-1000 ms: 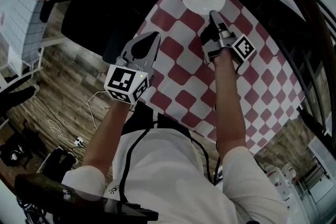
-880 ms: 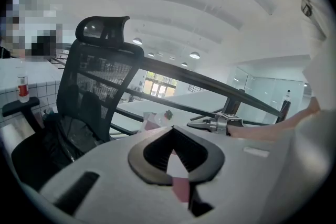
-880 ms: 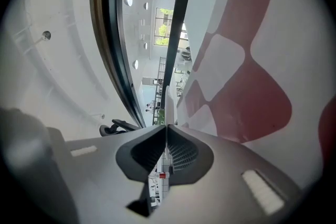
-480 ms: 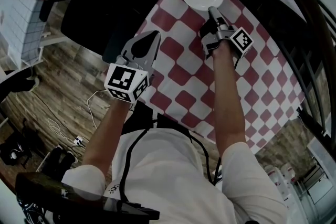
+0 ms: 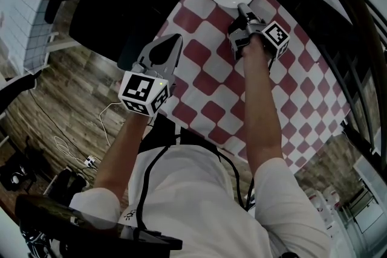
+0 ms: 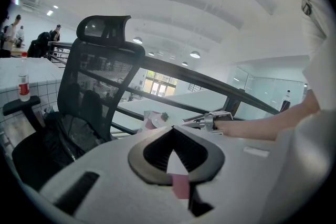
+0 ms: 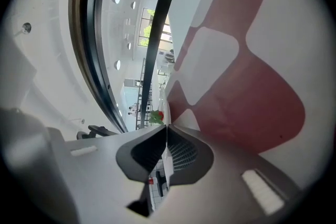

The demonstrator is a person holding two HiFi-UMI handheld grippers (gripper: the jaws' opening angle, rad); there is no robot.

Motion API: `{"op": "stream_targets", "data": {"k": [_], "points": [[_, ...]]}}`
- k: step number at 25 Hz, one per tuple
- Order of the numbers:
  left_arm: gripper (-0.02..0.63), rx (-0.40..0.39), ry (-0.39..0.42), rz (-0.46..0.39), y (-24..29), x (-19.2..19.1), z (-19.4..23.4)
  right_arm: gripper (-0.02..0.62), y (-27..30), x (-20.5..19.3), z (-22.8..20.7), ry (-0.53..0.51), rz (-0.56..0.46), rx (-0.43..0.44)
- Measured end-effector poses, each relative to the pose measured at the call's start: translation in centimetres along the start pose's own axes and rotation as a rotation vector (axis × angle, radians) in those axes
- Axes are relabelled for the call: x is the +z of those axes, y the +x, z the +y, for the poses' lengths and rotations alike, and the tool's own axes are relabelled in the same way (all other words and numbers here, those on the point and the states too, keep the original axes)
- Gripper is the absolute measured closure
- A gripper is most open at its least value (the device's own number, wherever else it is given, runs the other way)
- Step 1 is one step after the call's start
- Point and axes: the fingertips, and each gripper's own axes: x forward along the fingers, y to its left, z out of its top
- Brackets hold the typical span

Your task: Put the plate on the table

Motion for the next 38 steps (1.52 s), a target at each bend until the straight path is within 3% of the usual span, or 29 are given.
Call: {"op": "stream_targets", "data": {"k": [16, 23, 28, 30, 34, 38], "points": [[0.598, -0.013, 0.009, 0.016, -0.5, -0.2, -0.4, 0.57, 0.3, 0.3, -1.2, 0.003, -0.051, -0.123], [0.598, -0.019, 0.017, 0.02, -0.7, 0.1, -0.8, 0.566, 0.5, 0.2, -0.8, 0.007, -0.05, -0.127], [0.598, -0.021, 0.026, 0.02, -1.0, 0.5, -0.6, 0.392, 0.8, 0.1, 0.9, -0.024, -0.04, -0.066], [0.598, -0.025, 0.033, 0.018, -1.3, 0.7, -0.8, 0.363, 0.3, -0.3, 1.2, -0.044, -0.03, -0.067], [0.598, -0.04, 0.046, 0.011, -2.1, 1.3, -1.5, 0.371, -1.6, -1.6, 1.4, -0.058, -0.008, -0.062], [0.598, -0.067, 0.062, 0.0, -3.2, 2.2, -2.6, 0.526, -4.4, -3.1, 3.1, -0.102, -0.005, -0.02]]}}
